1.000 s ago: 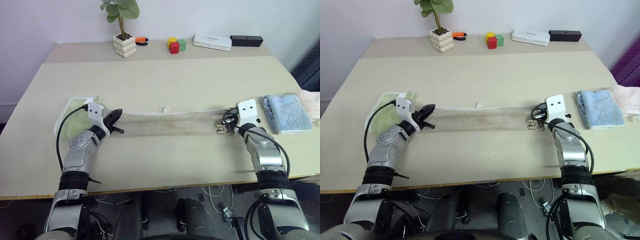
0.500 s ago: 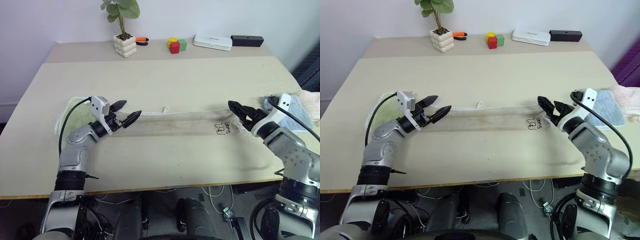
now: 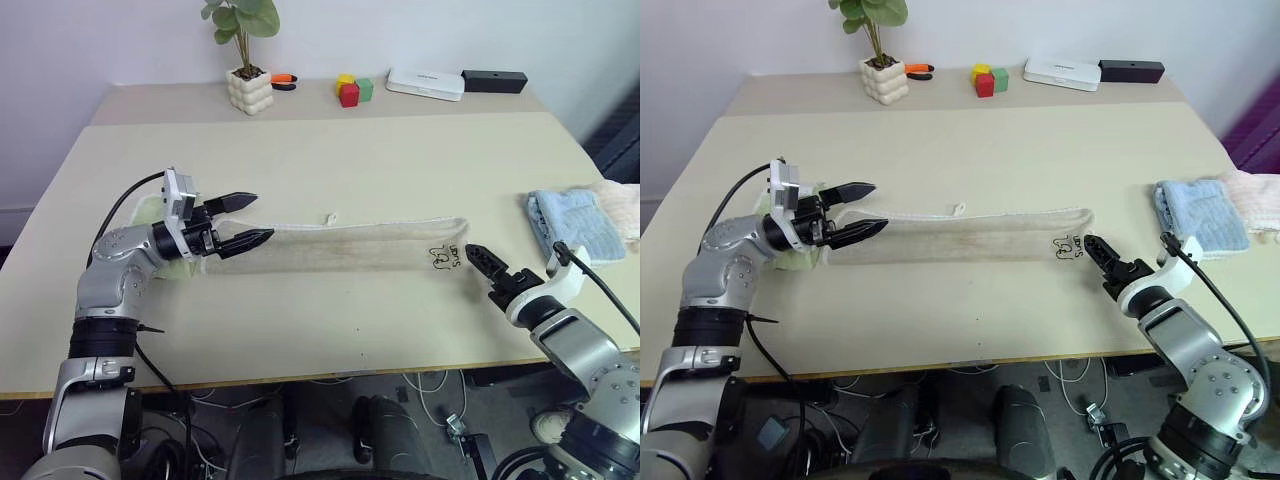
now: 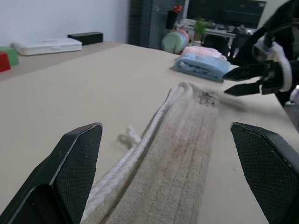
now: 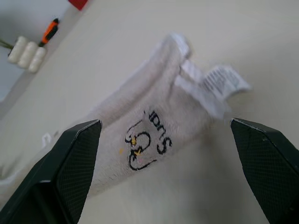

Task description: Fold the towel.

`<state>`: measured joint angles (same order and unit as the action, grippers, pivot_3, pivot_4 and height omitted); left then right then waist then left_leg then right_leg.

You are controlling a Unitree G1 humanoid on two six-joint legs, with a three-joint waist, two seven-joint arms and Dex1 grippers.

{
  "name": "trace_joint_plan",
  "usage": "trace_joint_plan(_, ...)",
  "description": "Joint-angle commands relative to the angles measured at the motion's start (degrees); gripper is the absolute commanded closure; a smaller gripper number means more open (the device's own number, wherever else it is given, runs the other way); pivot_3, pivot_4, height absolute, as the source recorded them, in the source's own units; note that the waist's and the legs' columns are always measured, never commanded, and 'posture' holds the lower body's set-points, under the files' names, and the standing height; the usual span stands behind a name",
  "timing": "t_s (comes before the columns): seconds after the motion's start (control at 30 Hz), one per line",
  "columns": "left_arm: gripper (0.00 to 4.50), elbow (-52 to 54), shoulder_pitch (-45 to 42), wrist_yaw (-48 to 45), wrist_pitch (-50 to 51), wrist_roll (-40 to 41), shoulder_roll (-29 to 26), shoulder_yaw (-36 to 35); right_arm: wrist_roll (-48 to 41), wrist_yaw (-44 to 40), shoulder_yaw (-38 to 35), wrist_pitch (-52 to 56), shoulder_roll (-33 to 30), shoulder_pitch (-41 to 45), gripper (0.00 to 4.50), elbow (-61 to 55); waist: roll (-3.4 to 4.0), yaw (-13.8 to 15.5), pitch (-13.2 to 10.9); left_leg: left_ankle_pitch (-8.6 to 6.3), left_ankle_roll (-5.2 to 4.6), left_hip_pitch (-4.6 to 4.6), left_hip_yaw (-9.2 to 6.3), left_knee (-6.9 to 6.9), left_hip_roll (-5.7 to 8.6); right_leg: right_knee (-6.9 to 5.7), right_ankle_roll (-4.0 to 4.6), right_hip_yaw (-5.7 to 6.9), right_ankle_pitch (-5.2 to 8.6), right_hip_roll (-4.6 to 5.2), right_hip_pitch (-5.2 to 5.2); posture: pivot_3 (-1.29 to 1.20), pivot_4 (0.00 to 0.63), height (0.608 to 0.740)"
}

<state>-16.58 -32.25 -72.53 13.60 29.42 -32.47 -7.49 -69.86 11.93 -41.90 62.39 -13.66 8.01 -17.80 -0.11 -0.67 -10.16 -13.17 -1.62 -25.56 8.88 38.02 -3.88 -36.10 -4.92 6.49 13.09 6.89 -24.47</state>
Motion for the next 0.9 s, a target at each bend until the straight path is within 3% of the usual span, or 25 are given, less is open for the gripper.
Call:
trace_joint_plan(0.03, 0.0, 0.7, -1.47, -0.53, 0.01, 0.61, -0.43, -0.33, -5.8, 4.04, -0.45, -2.49, 0.49, 1.79, 0.03, 1.76, 0.0, -0.05, 0.0, 0.0, 0.0, 0.0, 0.0, 0.0, 0.0, 0.02, 0.0, -0.01, 0.0, 0.0, 0.01, 0.0, 0.15, 0.74)
trace_joint_plan(0.17, 0.0, 3.68, -0.1, -0.07, 2.22, 1.62, -0.23, -0.34, -10.29, 6.77, 0.65, -4.64, 0.64, 2.6, 0.03, 5.31, 0.01, -0.19, 0.0, -0.01, -0.02, 0.0, 0.0, -0.02, 0.0, 0.02, -0.06, -0.01, -0.03, 0.0, 0.0, 0.0, 0.15, 0.74)
trace_joint_plan(0.47, 0.0, 7.1, 2.59, 2.29, 2.57, 1.72, -0.41, -1.41, -9.36, 4.79, 4.54, -7.57, -2.97, 3.89, 0.03, 13.02, -0.01, -0.29, 0.0, -0.01, -0.03, 0.04, 0.01, -0.02, -0.01, 0.02, -0.06, -0.03, -0.02, -0.01, 0.02, 0.0, 0.15, 0.74)
trace_joint_plan(0.57, 0.0, 7.78, 3.17, 2.99, 2.49, 1.74, -0.38, -1.34, -8.45, 3.38, 5.35, -9.49, -2.95, 5.83, 0.9, 16.34, -0.02, -0.3, 0.01, -0.01, -0.03, 0.04, 0.01, -0.01, -0.01, 0.03, -0.05, -0.03, -0.03, -0.01, 0.03, 0.0, 0.15, 0.74)
trace_joint_plan(0.8, 0.0, 9.07, 3.91, 4.41, 2.71, 2.16, -0.67, -1.63, -4.63, 3.37, 7.8, -14.03, -0.99, 8.9, 4.47, 19.79, -0.09, -0.48, 0.05, -0.01, -0.02, 0.05, 0.03, -0.03, -0.01, 0.02, -0.08, -0.03, -0.04, -0.01, 0.02, 0.0, 0.15, 0.74)
trace_joint_plan(0.9, 0.0, 9.1, 4.02, 4.57, 2.62, 2.08, -0.74, -1.64, -4.43, 3.25, 7.87, -14.83, -0.74, 8.97, 4.47, 19.65, -0.13, -0.41, 0.07, -0.01, -0.02, 0.05, 0.03, -0.03, -0.02, 0.03, -0.07, -0.03, -0.03, -0.01, 0.03, 0.0, 0.15, 0.74)
